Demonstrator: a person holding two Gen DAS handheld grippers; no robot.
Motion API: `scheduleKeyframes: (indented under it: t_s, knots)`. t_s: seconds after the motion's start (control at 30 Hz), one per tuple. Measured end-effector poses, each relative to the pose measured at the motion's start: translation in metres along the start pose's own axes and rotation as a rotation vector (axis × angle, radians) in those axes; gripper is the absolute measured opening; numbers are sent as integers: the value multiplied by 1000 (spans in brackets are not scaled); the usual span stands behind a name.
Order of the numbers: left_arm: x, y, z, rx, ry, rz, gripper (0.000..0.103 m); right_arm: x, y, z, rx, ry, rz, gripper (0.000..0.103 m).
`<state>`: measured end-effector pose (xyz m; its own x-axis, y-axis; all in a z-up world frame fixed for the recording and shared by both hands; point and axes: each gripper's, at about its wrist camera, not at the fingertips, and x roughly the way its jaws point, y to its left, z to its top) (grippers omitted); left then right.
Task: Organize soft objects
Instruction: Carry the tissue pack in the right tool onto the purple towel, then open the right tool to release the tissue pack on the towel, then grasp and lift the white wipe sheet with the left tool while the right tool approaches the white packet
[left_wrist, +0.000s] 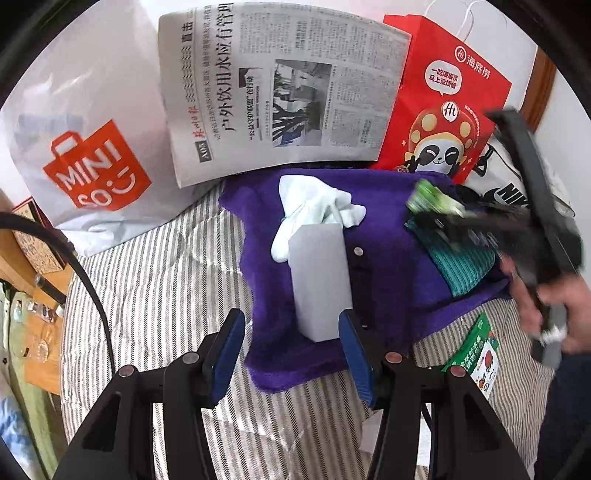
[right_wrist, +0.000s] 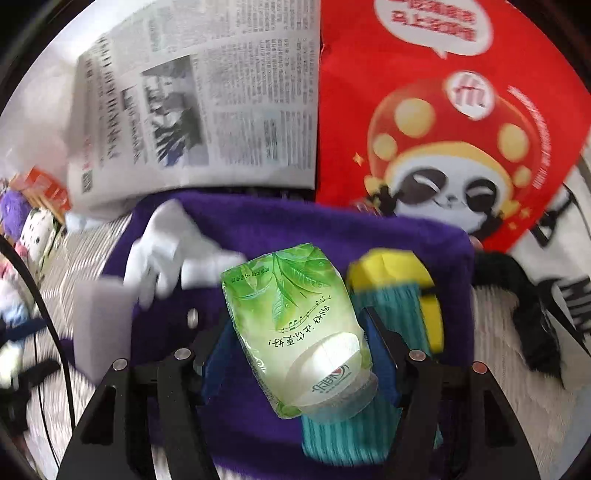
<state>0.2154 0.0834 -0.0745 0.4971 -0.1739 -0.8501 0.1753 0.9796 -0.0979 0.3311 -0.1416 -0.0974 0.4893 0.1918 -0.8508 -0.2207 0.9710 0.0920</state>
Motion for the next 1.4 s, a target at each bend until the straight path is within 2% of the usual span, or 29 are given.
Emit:
scheduleKeyframes:
  t_s: [0.17,0.23,0.3,0.53,0.6,0.7,0.73,1.07,1.27,1.4]
  knots:
    - [3,13,-5,-22,-4,-10,51,33,6,23,24,40,11,65]
    - [5,18,-7,-26,-1,-9,51,46,10,28,7,64,-17,56]
    - [6,22,-8,-32,1,-7,51,60,11,32,7,96,-11,53]
    - [4,28,-11,-41,-2,-16,52,70,15,33,-21,110,-44,53]
    - [3,28,-11,-42,-3,-24,52,68,17,32,-37,113,-34,57]
    - [4,25,-12,-38,3,-31,52,58,15,27,-41,107,-25,77]
    - [5,25,-12,-38,6,-31,52,54,14,26,-41,98,-20,78]
    - [-4,19,-18,-51,22,-25,54,0,4,11,-80,29,-44,82]
    - [-17,-3,-30,-8,27,-60,56,-47,-5,-23,-72,-4,-69,82]
    - [-19,-28,-44,42,45,-101,60,-79,-8,-64,-50,-21,-81,82]
